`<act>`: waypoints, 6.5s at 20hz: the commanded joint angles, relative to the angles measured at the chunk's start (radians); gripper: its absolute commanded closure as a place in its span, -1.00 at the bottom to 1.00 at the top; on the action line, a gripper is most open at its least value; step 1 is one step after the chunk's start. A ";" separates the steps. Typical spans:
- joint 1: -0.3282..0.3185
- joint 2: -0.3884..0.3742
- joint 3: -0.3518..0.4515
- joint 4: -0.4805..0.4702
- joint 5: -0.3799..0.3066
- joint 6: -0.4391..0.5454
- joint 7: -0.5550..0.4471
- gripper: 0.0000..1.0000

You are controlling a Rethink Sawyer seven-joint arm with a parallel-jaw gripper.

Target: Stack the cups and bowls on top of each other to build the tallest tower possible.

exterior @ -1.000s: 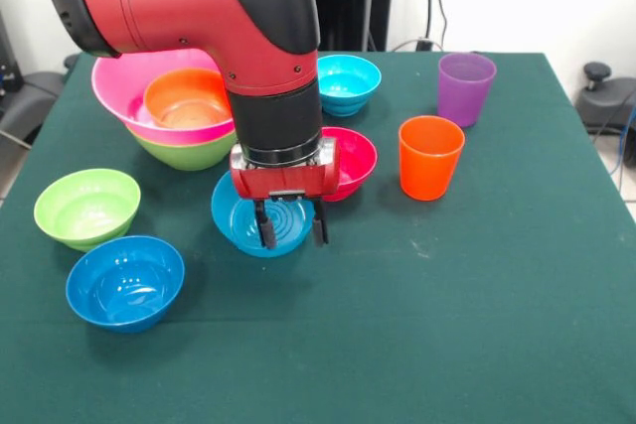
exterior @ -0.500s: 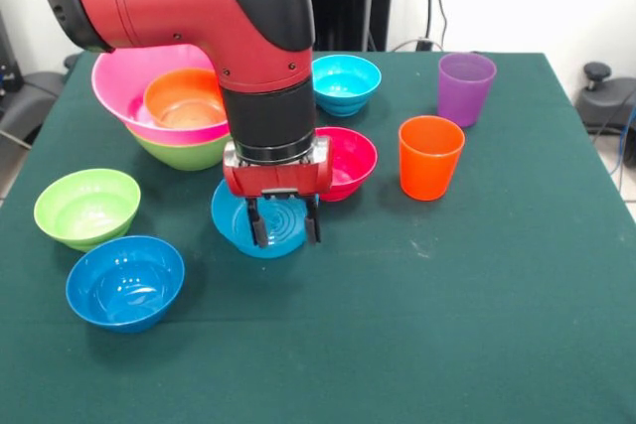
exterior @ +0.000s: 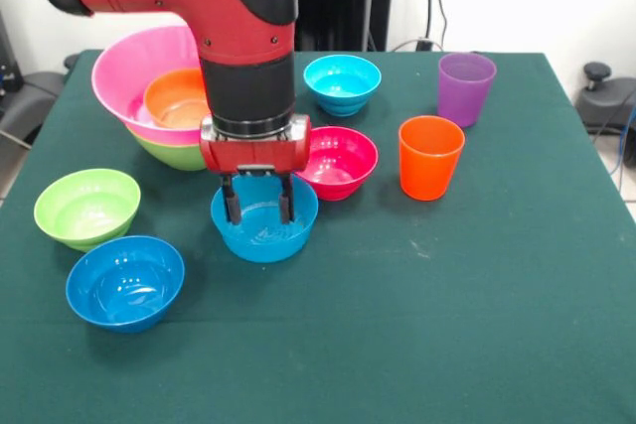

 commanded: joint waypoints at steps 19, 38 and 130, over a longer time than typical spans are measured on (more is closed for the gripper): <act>0.137 0.061 -0.122 0.085 0.031 -0.164 0.113 -1.00; 0.145 0.118 -0.114 0.050 0.040 -0.200 0.102 -1.00; -0.016 -0.473 -0.044 0.477 0.306 0.078 -0.052 1.00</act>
